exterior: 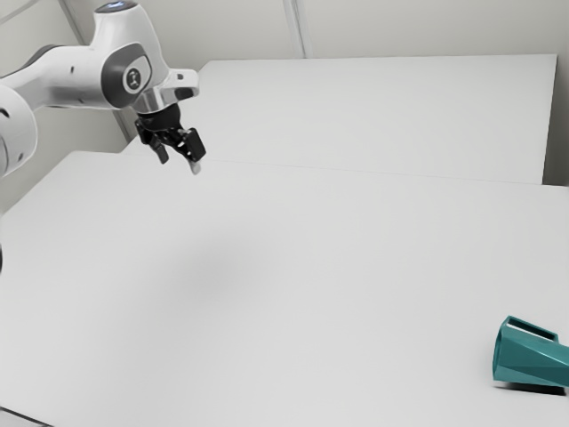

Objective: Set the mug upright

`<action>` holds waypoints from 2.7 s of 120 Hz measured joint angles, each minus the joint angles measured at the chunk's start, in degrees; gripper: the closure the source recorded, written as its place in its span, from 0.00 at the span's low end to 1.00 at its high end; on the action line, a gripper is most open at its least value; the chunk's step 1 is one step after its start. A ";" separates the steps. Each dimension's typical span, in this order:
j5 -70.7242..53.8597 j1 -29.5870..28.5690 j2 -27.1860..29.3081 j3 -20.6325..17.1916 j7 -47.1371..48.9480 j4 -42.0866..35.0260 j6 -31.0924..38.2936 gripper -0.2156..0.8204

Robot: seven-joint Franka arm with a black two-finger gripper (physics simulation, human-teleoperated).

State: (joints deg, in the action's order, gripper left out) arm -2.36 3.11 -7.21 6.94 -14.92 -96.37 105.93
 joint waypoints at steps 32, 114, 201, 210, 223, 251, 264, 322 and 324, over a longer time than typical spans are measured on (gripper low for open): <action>14.37 7.80 1.62 0.22 2.89 -5.15 4.14 0.21; 45.15 29.81 -4.53 0.47 9.86 -19.78 26.61 0.21; 67.32 43.44 -15.45 -0.15 9.96 -13.92 38.42 0.21; 67.41 43.78 -16.70 -0.47 9.94 -11.98 38.74 0.21; 67.61 44.85 -17.28 -0.68 9.94 -10.87 39.03 0.21; 67.40 46.30 -19.98 -1.81 9.95 -6.97 39.31 0.21; 66.98 46.52 -21.10 -2.44 9.95 -5.33 39.36 0.21; 63.02 47.60 -24.80 -3.16 10.06 0.98 39.41 0.53; 62.84 47.60 -24.84 -3.16 10.07 1.11 39.41 0.55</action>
State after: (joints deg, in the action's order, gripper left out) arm 60.48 50.71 -32.04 3.79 -4.84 -95.26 145.33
